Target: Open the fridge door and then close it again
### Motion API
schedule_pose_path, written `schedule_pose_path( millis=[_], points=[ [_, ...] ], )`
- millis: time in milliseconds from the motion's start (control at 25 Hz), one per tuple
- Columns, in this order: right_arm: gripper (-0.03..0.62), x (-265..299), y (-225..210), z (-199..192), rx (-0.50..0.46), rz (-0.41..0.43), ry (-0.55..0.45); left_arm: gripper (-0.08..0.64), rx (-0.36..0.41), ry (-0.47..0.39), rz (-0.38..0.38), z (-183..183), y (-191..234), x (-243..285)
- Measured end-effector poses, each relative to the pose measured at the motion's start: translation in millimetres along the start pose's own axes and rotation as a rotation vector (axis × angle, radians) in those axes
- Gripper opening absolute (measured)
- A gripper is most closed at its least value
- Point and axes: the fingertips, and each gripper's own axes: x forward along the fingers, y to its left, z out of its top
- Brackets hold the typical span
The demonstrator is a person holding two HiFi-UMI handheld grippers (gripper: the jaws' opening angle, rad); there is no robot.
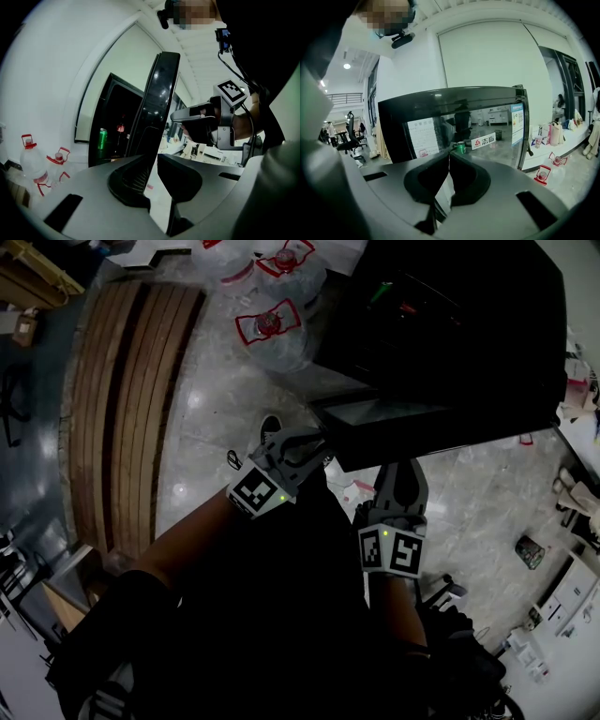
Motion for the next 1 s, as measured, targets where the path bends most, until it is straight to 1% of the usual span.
schedule_pose_path(
  millis=[320, 600, 720, 880, 1000],
  points=[
    [0.016, -7.6, -0.4, 4.2, -0.007, 0.017, -0.004, 0.055, 0.012, 0.013, 0.018, 0.4, -3.6, -0.9],
    [0.016, -7.3, -0.9, 1.5, -0.006, 0.02, -0.002, 0.057, -0.02, -0.006, 0.025, 1.9, -2.7, -1.5],
    [0.016, -6.2, -1.5, 1.1, -0.004, 0.019, -0.002, 0.057, -0.012, -0.002, 0.025, 0.7, -3.6, -0.9],
    [0.016, -5.8, -0.4, 2.5, -0.002, 0.02, -0.003, 0.057, -0.046, -0.013, 0.039, 5.3, -3.1, -1.3],
    [0.017, -6.3, -0.2, 3.1, 0.001, 0.02, -0.007, 0.057, -0.021, -0.002, 0.028, 2.7, -4.0, -1.1]
  ],
)
